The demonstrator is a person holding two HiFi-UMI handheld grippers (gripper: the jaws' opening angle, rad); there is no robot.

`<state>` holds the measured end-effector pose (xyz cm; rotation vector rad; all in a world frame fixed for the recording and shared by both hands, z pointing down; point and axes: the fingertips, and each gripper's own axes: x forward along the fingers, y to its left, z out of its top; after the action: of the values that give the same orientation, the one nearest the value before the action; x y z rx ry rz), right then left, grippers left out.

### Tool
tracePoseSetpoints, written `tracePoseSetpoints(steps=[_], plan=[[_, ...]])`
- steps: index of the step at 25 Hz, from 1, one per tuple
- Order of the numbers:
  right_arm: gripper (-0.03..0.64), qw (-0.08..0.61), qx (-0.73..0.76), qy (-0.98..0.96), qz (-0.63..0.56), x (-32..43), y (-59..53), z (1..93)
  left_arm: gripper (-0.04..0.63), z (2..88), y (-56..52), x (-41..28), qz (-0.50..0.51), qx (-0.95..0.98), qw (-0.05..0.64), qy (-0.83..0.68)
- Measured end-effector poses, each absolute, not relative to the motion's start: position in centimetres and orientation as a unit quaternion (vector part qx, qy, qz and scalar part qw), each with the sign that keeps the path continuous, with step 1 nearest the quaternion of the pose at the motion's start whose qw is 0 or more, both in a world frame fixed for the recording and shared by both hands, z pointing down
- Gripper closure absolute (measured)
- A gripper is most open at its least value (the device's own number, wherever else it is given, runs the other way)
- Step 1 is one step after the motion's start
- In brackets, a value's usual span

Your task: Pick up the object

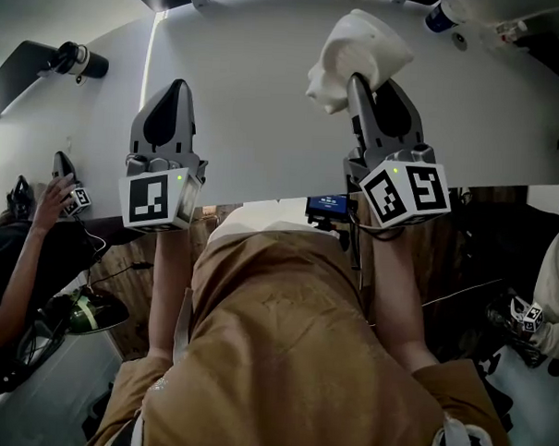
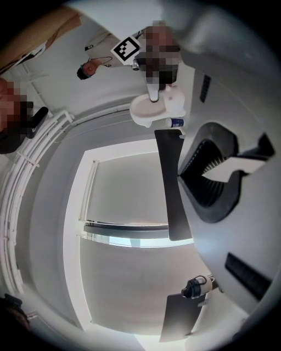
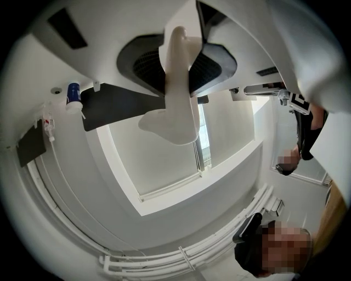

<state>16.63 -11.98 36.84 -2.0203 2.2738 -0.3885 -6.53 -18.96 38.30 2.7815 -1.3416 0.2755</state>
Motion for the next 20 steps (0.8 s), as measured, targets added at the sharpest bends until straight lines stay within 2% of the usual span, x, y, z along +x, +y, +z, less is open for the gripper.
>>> tracePoseSetpoints(steps=[20], plan=[[0.485, 0.016, -0.667, 0.739, -0.094, 16.49, -11.86, 36.59, 0.592, 38.27, -19.28, -6.89, 0.08, 0.89, 0.011, -0.449]])
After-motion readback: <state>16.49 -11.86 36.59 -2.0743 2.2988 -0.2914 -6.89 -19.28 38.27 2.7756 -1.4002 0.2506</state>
